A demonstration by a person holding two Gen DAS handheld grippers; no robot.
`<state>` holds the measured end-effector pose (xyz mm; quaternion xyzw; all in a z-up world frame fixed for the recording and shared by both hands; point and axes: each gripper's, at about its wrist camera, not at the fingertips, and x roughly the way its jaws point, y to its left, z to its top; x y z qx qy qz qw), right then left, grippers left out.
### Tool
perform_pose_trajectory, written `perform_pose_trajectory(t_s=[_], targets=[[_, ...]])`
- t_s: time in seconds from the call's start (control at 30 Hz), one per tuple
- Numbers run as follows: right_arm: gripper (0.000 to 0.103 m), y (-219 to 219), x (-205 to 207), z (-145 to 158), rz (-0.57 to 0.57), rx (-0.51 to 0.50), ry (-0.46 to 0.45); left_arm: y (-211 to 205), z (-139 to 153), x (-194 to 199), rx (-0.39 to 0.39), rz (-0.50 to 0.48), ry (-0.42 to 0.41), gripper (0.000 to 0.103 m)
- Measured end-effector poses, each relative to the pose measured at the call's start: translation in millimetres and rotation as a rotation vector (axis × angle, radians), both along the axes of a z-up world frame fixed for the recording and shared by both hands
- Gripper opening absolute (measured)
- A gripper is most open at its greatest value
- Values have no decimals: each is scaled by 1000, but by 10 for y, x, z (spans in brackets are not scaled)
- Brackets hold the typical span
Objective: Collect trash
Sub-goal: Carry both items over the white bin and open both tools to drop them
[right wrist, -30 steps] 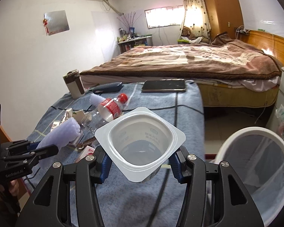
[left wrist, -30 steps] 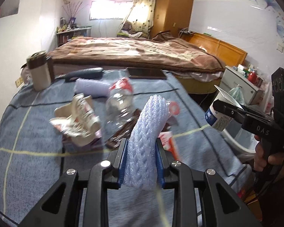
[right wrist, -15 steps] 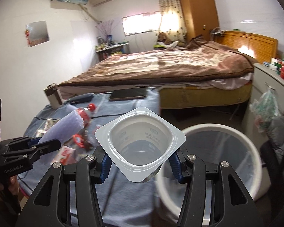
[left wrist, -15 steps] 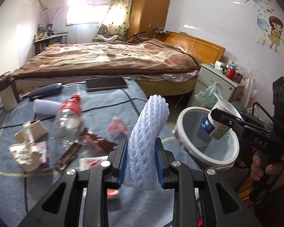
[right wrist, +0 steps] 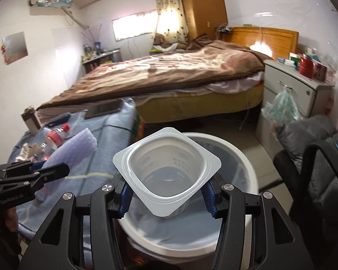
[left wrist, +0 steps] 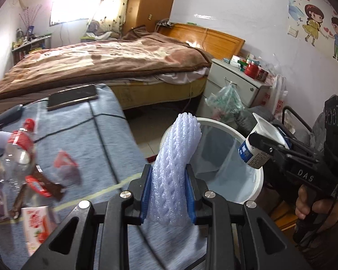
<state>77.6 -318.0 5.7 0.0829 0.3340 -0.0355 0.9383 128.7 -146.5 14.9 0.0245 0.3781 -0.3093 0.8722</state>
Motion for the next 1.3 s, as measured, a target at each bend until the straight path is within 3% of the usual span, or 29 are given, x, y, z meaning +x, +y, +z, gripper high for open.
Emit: perform_pose_trajectory(t_s=[0.43, 0.5, 0.57, 0.7, 1.17, 1.3], targets=[[54, -344, 19, -298, -56, -28, 131, -668, -219, 74, 25, -87, 88, 32], [54, -346, 31, -319, -56, -38, 145, -695, -251, 84, 35, -79, 94, 48], [54, -349, 35, -330, -51, -34, 151, -675, -287, 114, 18, -68, 120, 59], [65, -390, 23, -348, -69, 2, 163, -652, -295, 102, 25, -60, 116, 60], [66, -205, -99, -151, -92, 12, 65, -180, -68, -19, -16, 9, 42, 65], [66, -27, -104, -75, -73, -2, 30, 93, 28, -107, 7, 83, -39, 67]])
